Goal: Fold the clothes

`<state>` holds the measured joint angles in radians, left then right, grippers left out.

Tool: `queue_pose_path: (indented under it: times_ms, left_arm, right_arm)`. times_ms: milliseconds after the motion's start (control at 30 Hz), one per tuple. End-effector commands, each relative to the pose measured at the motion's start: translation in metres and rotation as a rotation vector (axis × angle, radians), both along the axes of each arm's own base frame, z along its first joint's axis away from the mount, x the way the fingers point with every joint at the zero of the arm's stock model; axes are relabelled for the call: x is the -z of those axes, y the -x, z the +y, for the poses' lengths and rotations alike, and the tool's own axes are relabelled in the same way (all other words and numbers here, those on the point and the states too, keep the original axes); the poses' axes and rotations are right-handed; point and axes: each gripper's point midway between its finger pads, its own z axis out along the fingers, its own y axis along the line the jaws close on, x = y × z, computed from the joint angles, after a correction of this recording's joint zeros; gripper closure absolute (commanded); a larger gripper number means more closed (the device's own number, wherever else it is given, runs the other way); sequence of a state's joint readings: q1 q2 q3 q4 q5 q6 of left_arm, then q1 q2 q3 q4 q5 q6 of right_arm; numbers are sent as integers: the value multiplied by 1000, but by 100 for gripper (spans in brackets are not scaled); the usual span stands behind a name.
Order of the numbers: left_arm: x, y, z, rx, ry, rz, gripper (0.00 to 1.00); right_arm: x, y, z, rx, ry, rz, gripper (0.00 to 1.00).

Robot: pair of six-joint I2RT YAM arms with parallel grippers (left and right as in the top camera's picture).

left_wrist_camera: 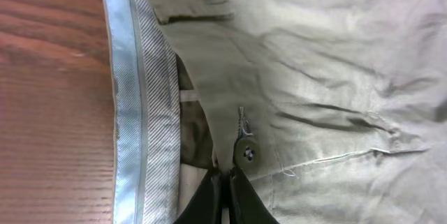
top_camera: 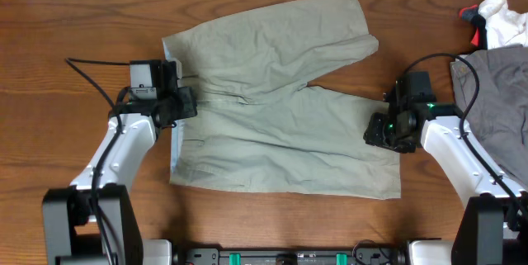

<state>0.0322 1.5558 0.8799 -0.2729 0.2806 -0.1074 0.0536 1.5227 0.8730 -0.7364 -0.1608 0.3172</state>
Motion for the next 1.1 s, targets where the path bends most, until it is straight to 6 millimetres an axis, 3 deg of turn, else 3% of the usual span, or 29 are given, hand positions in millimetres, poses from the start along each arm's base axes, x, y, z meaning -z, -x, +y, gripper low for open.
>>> queue_pose_path:
  times_ms: [0, 267, 467, 533, 633, 733, 967, 1067]
  left_arm:
    - [-8, -2, 17, -48, -53, -6, 94]
    - [2, 7, 63, -178, -211, 49, 94]
    - [6, 7, 59, -167, -186, 58, 94]
    - [6, 6, 59, -166, -184, 54, 94]
    - [6, 6, 59, -166, -183, 54, 94]
    - [4, 5, 54, -155, -155, 48, 94]
    - [-36, -4, 52, -154, -144, -41, 94]
    - [-43, -2, 52, -153, -148, -55, 94]
  right_arm:
    - [-1, 0, -1, -10, -2, -7, 54]
    - [-2, -1, -1, -10, -2, -11, 54]
    - [-3, -3, 2, -15, -19, -20, 51]
    - [-7, -9, 16, -77, -88, -59, 65]
    - [-15, -22, 31, -142, -165, -130, 77]
    - [-17, -32, 32, -78, -177, -155, 78]
    - [-2, -37, 18, 21, -114, -121, 80]
    - [11, -35, 10, 34, -68, -86, 81]
